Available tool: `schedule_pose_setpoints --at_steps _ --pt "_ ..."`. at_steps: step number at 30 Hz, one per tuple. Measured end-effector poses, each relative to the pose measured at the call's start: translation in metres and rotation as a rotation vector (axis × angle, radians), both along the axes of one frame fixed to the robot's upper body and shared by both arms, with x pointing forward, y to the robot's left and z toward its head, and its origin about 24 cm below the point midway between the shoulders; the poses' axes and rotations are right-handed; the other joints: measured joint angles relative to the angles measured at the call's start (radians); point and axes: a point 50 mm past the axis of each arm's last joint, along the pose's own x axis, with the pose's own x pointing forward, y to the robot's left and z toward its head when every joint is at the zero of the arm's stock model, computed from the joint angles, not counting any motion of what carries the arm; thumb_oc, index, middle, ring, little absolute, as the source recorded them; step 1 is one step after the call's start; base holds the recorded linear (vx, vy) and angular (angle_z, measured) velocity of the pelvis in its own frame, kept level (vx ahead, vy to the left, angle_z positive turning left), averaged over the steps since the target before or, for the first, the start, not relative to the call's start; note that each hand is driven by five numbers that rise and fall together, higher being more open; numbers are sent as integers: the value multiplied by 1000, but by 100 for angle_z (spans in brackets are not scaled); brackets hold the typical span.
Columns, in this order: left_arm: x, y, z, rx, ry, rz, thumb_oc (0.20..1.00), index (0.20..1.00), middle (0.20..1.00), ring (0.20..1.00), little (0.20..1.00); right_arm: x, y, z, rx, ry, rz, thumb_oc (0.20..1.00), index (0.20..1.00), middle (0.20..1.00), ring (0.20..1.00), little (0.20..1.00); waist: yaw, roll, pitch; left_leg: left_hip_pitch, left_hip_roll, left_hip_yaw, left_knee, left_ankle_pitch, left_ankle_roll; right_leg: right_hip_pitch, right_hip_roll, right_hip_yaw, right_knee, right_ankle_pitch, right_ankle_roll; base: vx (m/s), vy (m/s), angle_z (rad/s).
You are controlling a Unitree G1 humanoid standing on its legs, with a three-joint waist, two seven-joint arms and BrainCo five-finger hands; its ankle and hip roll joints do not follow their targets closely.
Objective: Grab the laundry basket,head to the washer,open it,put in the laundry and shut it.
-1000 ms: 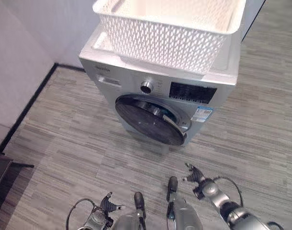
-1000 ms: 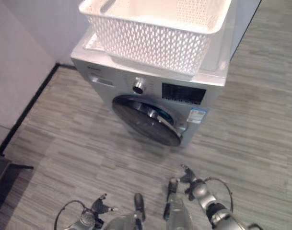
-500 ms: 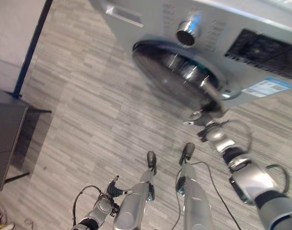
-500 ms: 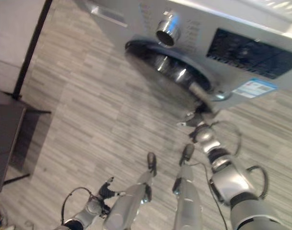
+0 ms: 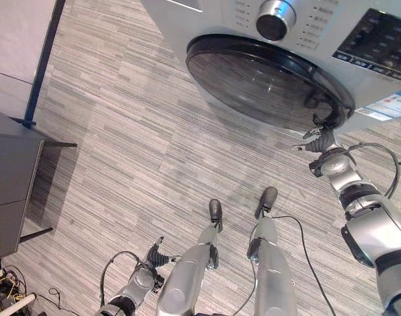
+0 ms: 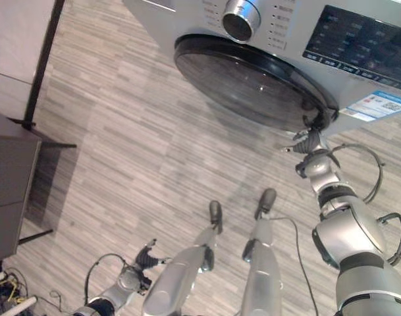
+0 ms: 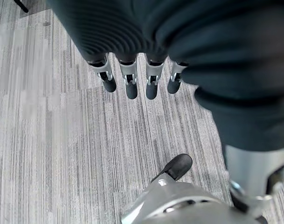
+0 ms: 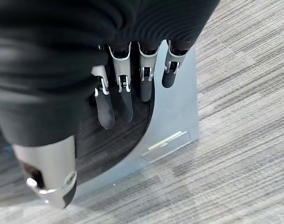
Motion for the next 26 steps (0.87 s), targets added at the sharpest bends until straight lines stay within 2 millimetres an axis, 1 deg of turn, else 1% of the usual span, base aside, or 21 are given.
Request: schedule_pose_setpoints --at_steps 1,4,5,6,9,11,12,13,14,15,16,17,18,19,20,21,22,23,24,25,26 --pt "0 1 0 0 1 5 1000 1000 1000 1000 1000 2 4 2 -10 -9 21 1000 1000 1000 1000 1000 -10 0 0 2 -1 3 0 1 1 0 0 6 0 2 2 23 -34 -9" --pt "0 0 0 -1 1 6 1000 1000 1000 1000 1000 3 9 4 -8 -23 42 1000 1000 1000 1000 1000 -24 0 0 7 -1 8 0 2 3 1 3 15 0 6 0 19 -28 -6" --pt "0 0 0 -7 1 14 1000 1000 1000 1000 1000 2 12 2 35 -56 42 1000 1000 1000 1000 1000 -31 0 0 16 0 11 0 3 5 8 5 17 0 13 -10 4 -23 -7" --pt "0 -1 0 -20 2 30 1000 1000 1000 1000 1000 -1 13 -2 68 -77 36 1000 1000 1000 1000 1000 -38 0 0 28 2 13 0 3 5 20 7 19 0 14 -11 4 -22 -7" --pt "-1 -3 -1 -36 6 49 1000 1000 1000 1000 1000 -10 12 -23 150 -90 0 1000 1000 1000 1000 1000 -64 -9 -9 67 6 14 -1 1 6 58 9 20 0 7 -2 22 -20 -4" --pt "-4 -2 -4 -33 24 59 1000 1000 1000 1000 1000 -20 18 -46 175 -60 8 1000 1000 1000 1000 1000 -78 -26 -23 90 9 19 -1 -4 7 78 17 24 0 3 4 43 -45 -9" --pt "-6 0 -6 -25 40 65 1000 1000 1000 1000 1000 -28 21 -65 184 -16 16 1000 1000 1000 1000 1000 -85 -37 -32 109 13 19 -1 -7 8 95 19 24 0 0 6 60 -65 -7" --pt "-11 3 -9 -11 64 69 1000 1000 1000 1000 1000 -44 21 -95 189 66 2 1000 1000 1000 1000 1000 -89 -48 -57 124 18 19 -1 -11 5 111 19 24 0 -4 8 91 -62 -5" --pt "-15 6 -12 0 87 78 1000 1000 1000 1000 1000 -61 21 -120 205 136 -18 1000 1000 1000 1000 1000 -89 -56 -78 141 22 19 -1 -14 1 128 22 23 0 -8 6 100 -74 -3" --pt "-18 8 -14 9 107 80 1000 1000 1000 1000 1000 -76 20 -140 228 190 -42 1000 1000 1000 1000 1000 -89 -63 -96 156 25 18 -1 -18 -1 143 24 22 0 -13 7 113 -67 -1" --pt "-22 11 -16 20 129 85 1000 1000 1000 1000 1000 -97 17 -164 278 256 -93 1000 1000 1000 1000 1000 -91 -67 -109 187 30 14 -2 -23 -4 176 27 18 1 -23 3 146 -101 3" --pt "-31 16 -21 28 174 115 1000 1000 1000 1000 1000 -151 6 -210 347 417 -210 1000 1000 1000 1000 1000 -97 -69 -148 252 38 4 -2 -47 -13 244 35 10 1 -40 5 111 -75 5" --pt "-39 20 -24 40 200 126 1000 1000 1000 1000 1000 -180 3 -230 370 504 -265 1000 1000 1000 1000 1000 -102 -72 -183 279 44 1 -4 -56 -15 273 38 3 1 -50 6 98 -84 6" --pt "-46 23 -26 44 222 144 1000 1000 1000 1000 1000 -202 1 -243 374 576 -296 1000 1000 1000 1000 1000 -106 -74 -209 298 47 -2 -7 -61 -15 295 40 -2 0 -56 7 21 -52 1" --pt "-56 26 -29 46 244 160 1000 1000 1000 1000 1000 -220 1 -253 376 643 -313 1000 1000 1000 1000 1000 -119 -77 -243 306 51 -1 -7 -72 -9 306 43 -4 1 -62 10 44 -78 -6" --pt "-60 28 -30 52 257 157 1000 1000 1000 1000 1000 -242 -1 -261 385 699 -343 1000 1000 1000 1000 1000 -132 -83 -271 328 54 0 -7 -77 -8 320 46 -3 0 -62 9 1 -68 3" --pt "-63 29 -32 53 280 147 1000 1000 1000 1000 1000 -272 -1 -273 413 777 -398 1000 1000 1000 1000 1000 -138 -87 -284 370 59 -8 -4 -76 -10 370 50 -14 0 -64 4 3 -58 10" --pt "-66 31 -33 57 298 145 1000 1000 1000 1000 1000 -289 1 -279 426 842 -419 1000 1000 1000 1000 1000 -138 -92 -298 394 63 -14 -6 -75 -11 401 54 -20 0 -70 -4 -21 -41 20" --pt "-71 32 -35 56 313 150 1000 1000 1000 1000 1000 -306 4 -285 432 911 -424 1000 1000 1000 1000 1000 -141 -96 -327 404 66 -23 -7 -87 -11 412 56 -26 2 -88 2 27 -43 12" --pt "-76 33 -36 55 326 151 1000 1000 1000 1000 1000 -315 6 -287 433 942 -421 1000 1000 1000 1000 1000 -144 -98 -351 403 67 -25 -7 -88 -11 412 56 -28 4 -90 -1 31 -30 11" --pt "-78 34 -36 43 331 168 1000 1000 1000 1000 1000 -335 8 -291 445 1001 -436 1000 1000 1000 1000 1000 -144 -101 -379 416 70 -26 -7 -88 -10 422 56 -32 7 -92 -2 54 -32 8"
